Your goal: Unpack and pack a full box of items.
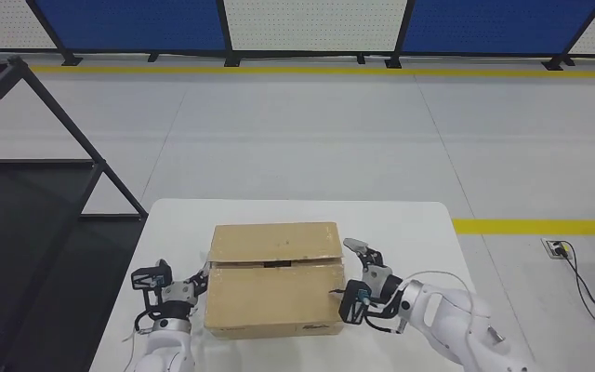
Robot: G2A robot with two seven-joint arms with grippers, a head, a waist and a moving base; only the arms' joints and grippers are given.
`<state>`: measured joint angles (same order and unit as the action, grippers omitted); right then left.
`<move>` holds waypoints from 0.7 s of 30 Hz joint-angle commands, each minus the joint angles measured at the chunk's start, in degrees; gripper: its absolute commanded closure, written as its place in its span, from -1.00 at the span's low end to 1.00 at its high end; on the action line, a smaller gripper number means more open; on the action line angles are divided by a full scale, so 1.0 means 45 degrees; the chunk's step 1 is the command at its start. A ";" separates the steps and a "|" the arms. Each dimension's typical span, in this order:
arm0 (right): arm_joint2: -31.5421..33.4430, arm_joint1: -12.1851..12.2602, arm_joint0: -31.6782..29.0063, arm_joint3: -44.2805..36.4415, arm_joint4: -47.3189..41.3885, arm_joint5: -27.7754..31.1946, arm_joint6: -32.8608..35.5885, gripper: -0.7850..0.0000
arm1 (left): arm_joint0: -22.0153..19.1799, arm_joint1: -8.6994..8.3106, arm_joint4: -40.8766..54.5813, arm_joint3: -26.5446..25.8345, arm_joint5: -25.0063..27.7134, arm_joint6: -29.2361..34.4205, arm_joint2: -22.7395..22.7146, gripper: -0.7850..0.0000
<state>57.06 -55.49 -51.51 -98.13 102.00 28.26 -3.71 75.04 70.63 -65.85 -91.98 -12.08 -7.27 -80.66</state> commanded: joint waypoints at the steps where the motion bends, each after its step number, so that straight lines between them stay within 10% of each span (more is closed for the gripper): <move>1: -0.0171 -0.0066 0.0156 0.0200 0.0117 0.0082 0.0092 -1.00 | -0.0010 0.0022 0.0069 0.0124 0.0066 0.0007 -0.0017 -1.00; 21: -0.0162 -0.0345 0.0371 0.0700 0.0475 0.0165 0.0178 -1.00 | -0.0170 0.0229 0.0402 0.0943 0.0450 0.0005 0.0005 -1.00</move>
<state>56.27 -57.01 -49.79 -94.89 104.05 29.00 -2.82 74.22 71.61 -64.04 -87.75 -10.05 -7.21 -80.67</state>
